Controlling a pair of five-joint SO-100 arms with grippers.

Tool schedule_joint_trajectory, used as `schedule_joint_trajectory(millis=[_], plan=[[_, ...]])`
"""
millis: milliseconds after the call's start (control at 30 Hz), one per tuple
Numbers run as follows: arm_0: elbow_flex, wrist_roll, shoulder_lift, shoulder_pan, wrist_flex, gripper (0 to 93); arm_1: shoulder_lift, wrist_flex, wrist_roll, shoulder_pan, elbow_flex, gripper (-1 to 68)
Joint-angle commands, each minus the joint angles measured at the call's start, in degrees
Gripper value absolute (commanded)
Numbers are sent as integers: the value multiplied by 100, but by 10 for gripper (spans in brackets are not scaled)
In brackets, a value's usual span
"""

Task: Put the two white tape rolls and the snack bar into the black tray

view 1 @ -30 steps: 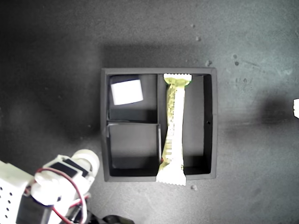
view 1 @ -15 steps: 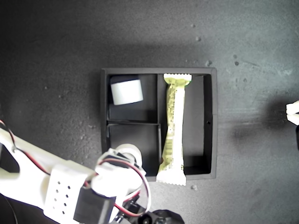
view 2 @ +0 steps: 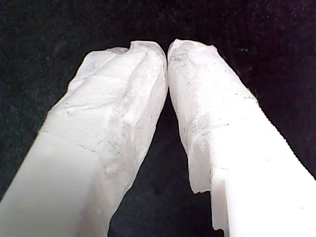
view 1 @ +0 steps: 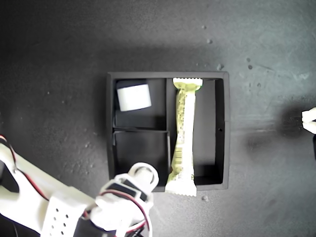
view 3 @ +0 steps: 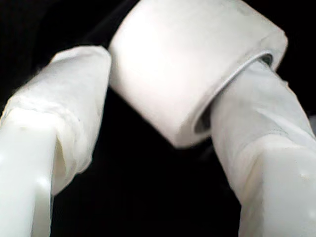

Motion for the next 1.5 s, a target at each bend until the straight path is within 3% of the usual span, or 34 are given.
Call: schedule_joint_trajectory(millis=[0,300,567,733,967,1300,1467], plan=[[105,-105,615,62,88,180,79,-62,-35,18,-141,-2],[747,-237,1099,88,88,225,88,9,-62,9,-202,-2],[4597,-879,4351,35,79,259,571,308,18,70,105,-2],[8262,-1345,7321,-220,-721,177,2786,1318,123,229,932,-3],[12454,-1459,11303,-325,-2496,53,2795,1477,132,369,1274,-3],[15029,-1573,14396,-316,-2479,16,2795,1538,141,483,1705,-3],[15521,-1635,14616,-316,-2496,1,2795,1591,439,536,1705,-2]])
